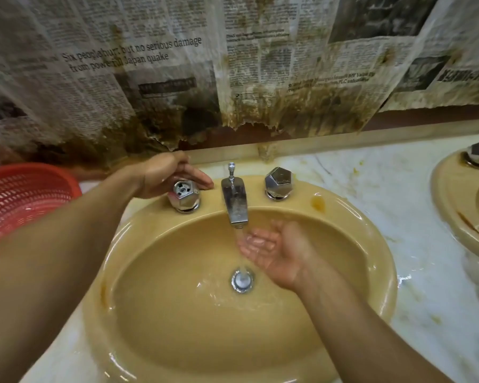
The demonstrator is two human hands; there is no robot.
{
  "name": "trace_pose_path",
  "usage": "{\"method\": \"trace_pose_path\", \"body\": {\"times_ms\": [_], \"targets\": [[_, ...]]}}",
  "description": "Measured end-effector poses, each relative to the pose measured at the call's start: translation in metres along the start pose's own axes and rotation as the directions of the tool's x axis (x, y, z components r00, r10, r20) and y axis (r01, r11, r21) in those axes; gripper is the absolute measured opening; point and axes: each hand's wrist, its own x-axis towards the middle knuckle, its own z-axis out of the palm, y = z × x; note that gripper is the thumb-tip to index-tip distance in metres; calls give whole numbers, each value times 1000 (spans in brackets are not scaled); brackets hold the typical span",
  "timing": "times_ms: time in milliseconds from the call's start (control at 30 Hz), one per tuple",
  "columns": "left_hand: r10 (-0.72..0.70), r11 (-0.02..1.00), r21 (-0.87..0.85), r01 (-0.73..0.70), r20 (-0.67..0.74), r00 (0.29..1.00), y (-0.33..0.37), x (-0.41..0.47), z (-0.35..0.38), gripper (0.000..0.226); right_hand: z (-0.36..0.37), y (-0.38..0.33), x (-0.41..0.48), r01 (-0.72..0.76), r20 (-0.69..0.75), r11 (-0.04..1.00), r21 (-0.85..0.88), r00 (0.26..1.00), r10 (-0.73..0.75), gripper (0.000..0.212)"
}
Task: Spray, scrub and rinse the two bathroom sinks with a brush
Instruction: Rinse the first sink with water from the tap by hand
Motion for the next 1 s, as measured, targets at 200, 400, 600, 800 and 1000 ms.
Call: {"method": "trace_pose_path", "body": {"times_ms": [200,400,600,800,1000], "targets": [[231,863,-313,-397,-456,860,-68,-4,26,42,5,15,-2,-58,26,987,149,998,55,39],[373,892,16,-452,-591,716,-80,-8,53,22,41,-43,-52,205,192,978,-48,962,-193,40],[447,880,149,-451,-582,680,-78,-12,50,26,124,-52,-48,285,377,855,-434,919,-115,41],[344,922,-7,-387,-448,826,-74,-18,36,30,106,-48,-31,447,231,802,-396,894,-384,36],[323,920,-50,-390,-467,823,-72,-16,35,37,32,-2,6,277,-241,945,-176,918,-314,31]]}}
